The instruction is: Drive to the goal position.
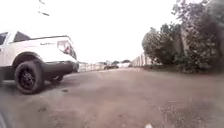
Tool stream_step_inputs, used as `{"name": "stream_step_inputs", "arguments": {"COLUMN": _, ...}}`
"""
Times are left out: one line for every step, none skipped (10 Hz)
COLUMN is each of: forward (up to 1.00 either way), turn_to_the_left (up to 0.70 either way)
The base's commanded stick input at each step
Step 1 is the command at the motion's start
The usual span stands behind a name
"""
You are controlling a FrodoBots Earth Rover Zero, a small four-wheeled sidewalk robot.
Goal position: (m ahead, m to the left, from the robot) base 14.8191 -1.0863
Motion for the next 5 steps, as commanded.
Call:
{"name": "stream_step_inputs", "arguments": {"forward": 0.99, "turn_to_the_left": -0.25}}
{"name": "stream_step_inputs", "arguments": {"forward": 0.98, "turn_to_the_left": -0.35}}
{"name": "stream_step_inputs", "arguments": {"forward": 0.96, "turn_to_the_left": -0.33}}
{"name": "stream_step_inputs", "arguments": {"forward": 0.98, "turn_to_the_left": -0.23}}
{"name": "stream_step_inputs", "arguments": {"forward": 0.98, "turn_to_the_left": -0.02}}
